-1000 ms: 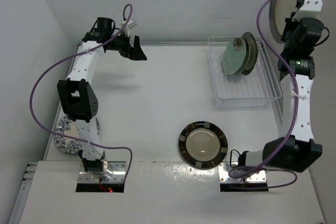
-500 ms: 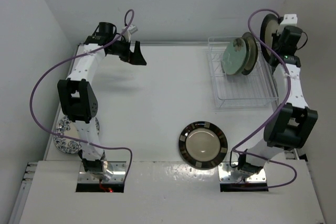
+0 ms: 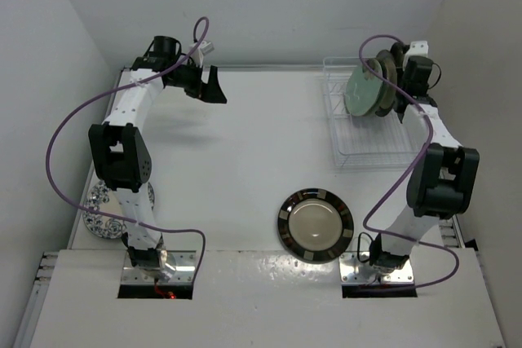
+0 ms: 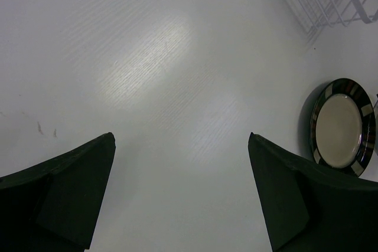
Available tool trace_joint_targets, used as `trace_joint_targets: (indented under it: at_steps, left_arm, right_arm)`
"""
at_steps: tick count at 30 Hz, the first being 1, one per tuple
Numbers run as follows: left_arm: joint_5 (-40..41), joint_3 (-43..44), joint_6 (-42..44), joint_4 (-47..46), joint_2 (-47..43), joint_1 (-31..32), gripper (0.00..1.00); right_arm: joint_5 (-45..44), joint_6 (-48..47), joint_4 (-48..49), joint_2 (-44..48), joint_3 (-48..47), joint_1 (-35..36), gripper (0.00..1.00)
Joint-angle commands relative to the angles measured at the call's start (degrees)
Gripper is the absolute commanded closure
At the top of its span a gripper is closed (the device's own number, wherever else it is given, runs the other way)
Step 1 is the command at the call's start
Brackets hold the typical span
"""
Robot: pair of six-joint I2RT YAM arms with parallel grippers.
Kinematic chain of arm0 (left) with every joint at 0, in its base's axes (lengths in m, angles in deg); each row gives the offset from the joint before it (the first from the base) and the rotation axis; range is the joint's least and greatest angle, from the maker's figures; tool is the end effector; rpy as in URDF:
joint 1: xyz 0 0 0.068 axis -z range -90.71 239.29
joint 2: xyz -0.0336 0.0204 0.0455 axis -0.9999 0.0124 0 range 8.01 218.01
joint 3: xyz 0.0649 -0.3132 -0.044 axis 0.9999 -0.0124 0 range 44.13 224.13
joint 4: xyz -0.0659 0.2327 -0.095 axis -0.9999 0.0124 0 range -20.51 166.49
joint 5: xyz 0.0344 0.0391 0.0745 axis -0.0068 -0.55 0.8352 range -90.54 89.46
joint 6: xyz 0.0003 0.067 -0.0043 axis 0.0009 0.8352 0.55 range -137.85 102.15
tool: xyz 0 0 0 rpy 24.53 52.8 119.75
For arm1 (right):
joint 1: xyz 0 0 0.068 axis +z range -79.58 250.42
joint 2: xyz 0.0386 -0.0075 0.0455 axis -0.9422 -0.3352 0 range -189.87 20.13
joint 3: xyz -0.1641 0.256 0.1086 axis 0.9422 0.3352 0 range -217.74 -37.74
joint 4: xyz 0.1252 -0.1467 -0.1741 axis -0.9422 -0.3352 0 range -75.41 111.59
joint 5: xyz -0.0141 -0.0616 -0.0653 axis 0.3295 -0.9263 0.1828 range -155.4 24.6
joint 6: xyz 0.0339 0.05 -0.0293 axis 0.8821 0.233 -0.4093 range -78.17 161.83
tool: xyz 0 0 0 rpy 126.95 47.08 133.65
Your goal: Load the plates into the dish rack
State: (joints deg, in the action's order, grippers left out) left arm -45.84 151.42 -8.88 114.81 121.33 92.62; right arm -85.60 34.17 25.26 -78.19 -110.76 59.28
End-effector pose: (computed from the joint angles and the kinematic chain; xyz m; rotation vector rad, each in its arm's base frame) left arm 0.4599 -0.0650 0.3500 0.5774 2.2368 -0.9131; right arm 0.4151 -0.1006 0.3301 0.2952 1.9430 -0.5592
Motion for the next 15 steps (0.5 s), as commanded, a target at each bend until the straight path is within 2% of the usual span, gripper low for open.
trace_joint_targets:
  at_steps: [1, 4, 9, 15]
  left_arm:
    - [-0.1, -0.3, 0.8, -0.9, -3.6, 0.4, 0.00]
    - [-0.1, -0.3, 0.8, -0.9, -3.6, 0.4, 0.00]
    - [-0.1, -0.3, 0.8, -0.9, -3.6, 0.4, 0.00]
    - [0.5, -0.3, 0.8, -0.9, -3.6, 0.4, 0.00]
  right_arm:
    - [-4.7, -2.3, 19.4, 1.7, 0.0, 1.5, 1.00]
    - [-9.1, -4.5, 20.5, 0.3, -0.8, 3.0, 1.00]
    - [-13.2, -7.5, 27.1, 0.1, 3.6, 4.9, 1.00]
    - [-14.9, -1.6, 28.9, -0.8, 7.7, 5.4, 1.00]
